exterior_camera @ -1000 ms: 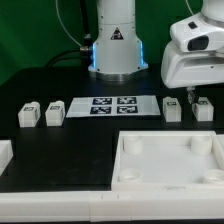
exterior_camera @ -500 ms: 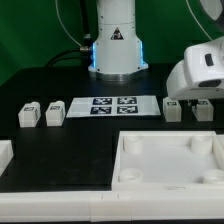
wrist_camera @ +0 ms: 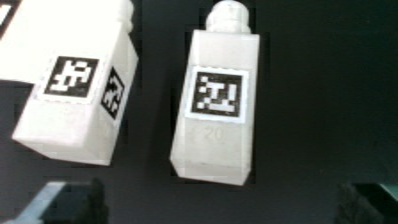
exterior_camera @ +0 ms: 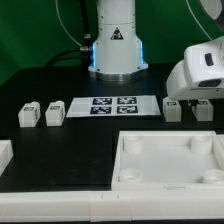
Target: Assemble one leg
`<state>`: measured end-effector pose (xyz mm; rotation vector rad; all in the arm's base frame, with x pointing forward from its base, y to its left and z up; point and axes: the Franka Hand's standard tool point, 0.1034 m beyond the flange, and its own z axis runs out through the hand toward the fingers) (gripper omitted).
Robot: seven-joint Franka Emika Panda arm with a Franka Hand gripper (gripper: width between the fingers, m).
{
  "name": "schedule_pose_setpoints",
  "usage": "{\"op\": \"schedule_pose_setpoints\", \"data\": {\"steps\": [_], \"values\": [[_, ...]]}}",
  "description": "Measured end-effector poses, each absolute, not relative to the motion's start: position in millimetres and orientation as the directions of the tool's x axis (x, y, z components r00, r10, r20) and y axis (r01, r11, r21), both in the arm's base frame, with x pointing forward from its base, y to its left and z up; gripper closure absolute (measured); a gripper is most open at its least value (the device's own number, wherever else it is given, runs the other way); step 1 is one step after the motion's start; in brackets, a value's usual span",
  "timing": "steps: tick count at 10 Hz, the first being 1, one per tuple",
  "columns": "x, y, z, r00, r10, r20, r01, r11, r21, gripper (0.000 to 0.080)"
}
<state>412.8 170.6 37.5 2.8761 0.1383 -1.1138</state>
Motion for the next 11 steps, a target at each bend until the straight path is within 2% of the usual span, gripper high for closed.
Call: {"op": "schedule_pose_setpoints", "data": {"steps": [1, 3, 5, 9, 11], "values": [[409, 171, 35.6, 0.727, 0.055, -0.684, 0.100, -0.995, 0.026, 0.0151], [396, 174, 20.0, 0.689, 0.035, -0.724, 0.098, -0.994, 0.045, 0.0151], [391, 172, 11.2, 0.687, 0.028, -0.727, 0.091, -0.995, 0.047, 0.0151], [390, 171, 9.9, 0.687, 0.029, -0.726, 0.090, -0.995, 0.046, 0.0151], [390, 171, 9.9, 0.687, 0.029, -0.726, 0.090, -0.995, 0.046, 0.0408]]}}
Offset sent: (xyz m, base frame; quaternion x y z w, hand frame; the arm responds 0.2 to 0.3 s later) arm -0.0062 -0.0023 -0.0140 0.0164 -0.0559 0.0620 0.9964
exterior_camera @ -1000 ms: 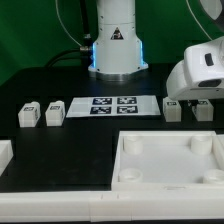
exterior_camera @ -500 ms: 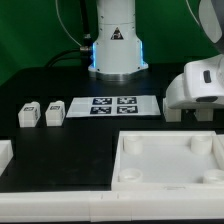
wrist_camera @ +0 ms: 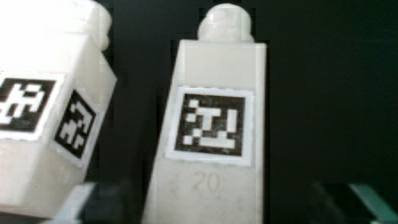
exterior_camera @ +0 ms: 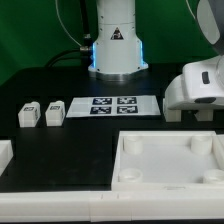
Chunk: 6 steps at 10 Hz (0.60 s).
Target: Assemble one leg
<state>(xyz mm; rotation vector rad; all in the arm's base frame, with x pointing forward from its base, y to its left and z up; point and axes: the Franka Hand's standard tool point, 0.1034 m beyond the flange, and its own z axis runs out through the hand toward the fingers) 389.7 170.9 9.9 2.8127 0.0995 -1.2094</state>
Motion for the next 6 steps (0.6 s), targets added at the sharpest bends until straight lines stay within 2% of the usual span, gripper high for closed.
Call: {"op": "schedule_pose_setpoints", "data": {"steps": [1, 2, 6], "values": [[389.7, 171.0, 10.2, 0.686, 0.029, -0.727, 0.091, -0.995, 0.046, 0.0408], [389.7, 171.0, 10.2, 0.686, 0.029, -0.727, 0.091, -0.995, 0.046, 0.0506], [389.7, 171.0, 10.2, 0.686, 0.029, -0.727, 0.091, -0.995, 0.046, 0.0506]]}}
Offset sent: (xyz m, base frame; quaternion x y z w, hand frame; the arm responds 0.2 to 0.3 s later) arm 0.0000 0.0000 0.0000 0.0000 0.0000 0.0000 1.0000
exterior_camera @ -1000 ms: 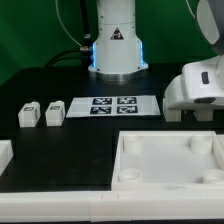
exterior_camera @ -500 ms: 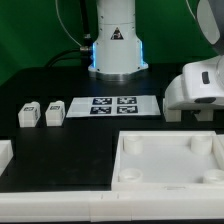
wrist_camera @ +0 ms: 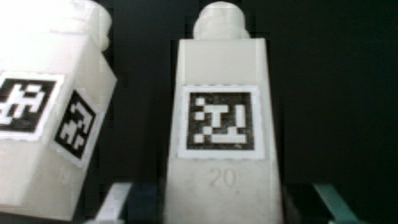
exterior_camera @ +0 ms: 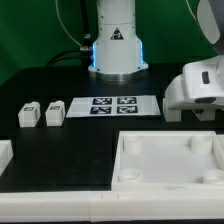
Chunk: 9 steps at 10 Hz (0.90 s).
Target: Assemble one leg
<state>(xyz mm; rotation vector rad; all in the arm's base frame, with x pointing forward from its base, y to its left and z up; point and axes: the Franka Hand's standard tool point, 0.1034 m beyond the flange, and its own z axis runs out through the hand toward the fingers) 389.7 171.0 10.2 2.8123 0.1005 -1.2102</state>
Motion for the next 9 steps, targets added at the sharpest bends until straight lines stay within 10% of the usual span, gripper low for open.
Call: {"op": "schedule_pose_setpoints", "data": {"steps": [4, 9], "values": [[405, 172, 12.0, 0.691, 0.026, -0.722, 0.083, -0.996, 0.044, 0.0505], [491, 132, 114.4, 0.781, 0.098, -0.617, 0.107, -0.994, -0.023, 0.0505]]}}
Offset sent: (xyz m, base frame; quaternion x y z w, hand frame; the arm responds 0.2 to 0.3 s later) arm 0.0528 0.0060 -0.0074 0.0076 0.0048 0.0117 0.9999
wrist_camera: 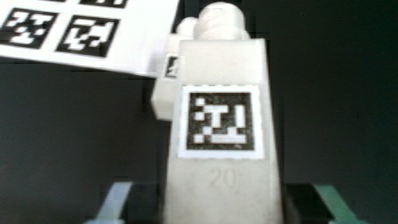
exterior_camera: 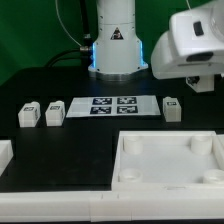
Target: Assemble one leg
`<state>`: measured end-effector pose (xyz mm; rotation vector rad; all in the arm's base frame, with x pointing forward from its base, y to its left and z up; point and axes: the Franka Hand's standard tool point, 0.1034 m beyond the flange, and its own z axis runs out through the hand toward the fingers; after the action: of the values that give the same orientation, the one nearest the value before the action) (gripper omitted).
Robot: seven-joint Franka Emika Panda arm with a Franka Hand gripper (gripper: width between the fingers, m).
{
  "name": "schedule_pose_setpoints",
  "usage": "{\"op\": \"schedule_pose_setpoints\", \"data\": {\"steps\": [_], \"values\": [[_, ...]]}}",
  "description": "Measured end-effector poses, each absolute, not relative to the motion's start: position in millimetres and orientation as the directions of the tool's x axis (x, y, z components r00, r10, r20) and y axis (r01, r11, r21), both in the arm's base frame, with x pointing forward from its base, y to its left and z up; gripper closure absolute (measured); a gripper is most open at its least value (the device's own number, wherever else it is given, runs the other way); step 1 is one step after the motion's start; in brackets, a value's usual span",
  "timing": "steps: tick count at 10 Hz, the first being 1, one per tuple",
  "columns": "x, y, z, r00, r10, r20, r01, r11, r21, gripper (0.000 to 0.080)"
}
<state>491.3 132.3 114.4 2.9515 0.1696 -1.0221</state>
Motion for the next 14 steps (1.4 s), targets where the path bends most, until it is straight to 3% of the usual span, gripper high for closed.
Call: {"op": "schedule_pose_setpoints", "data": {"steps": [3, 4, 5, 6, 7, 8, 9, 10, 12, 14], "values": [[486, 137, 111.4, 0.937, 0.102, -0.336, 0.099, -0.995, -0.026, 0.0505], [464, 161, 86.8, 0.949, 0.164, -0.270, 0.156, -0.987, -0.048, 0.0505], [424, 159, 83.1, 0.897, 0.301, -0.324, 0.280, -0.954, -0.110, 0.0505], [479, 122, 136.9, 0.953, 0.228, -0.198, 0.219, -0.974, -0.066, 0.0505], [544, 103, 205.1, 0.985, 0.171, 0.012, 0.171, -0.985, -0.028, 0.0505], [550, 121, 207.5, 0.971, 0.192, 0.143, 0.199, -0.979, -0.033, 0.0505], [501, 119, 148.7, 0.968, 0.196, 0.158, 0.205, -0.978, -0.044, 0.0505], [454, 101, 114.9, 0.974, 0.176, 0.142, 0.184, -0.982, -0.039, 0.0505], [501, 98, 150.6, 0.909, 0.226, 0.350, 0.243, -0.970, -0.004, 0.0505], [506, 99, 158.9, 0.841, 0.218, 0.495, 0.242, -0.970, 0.015, 0.0505]]}}
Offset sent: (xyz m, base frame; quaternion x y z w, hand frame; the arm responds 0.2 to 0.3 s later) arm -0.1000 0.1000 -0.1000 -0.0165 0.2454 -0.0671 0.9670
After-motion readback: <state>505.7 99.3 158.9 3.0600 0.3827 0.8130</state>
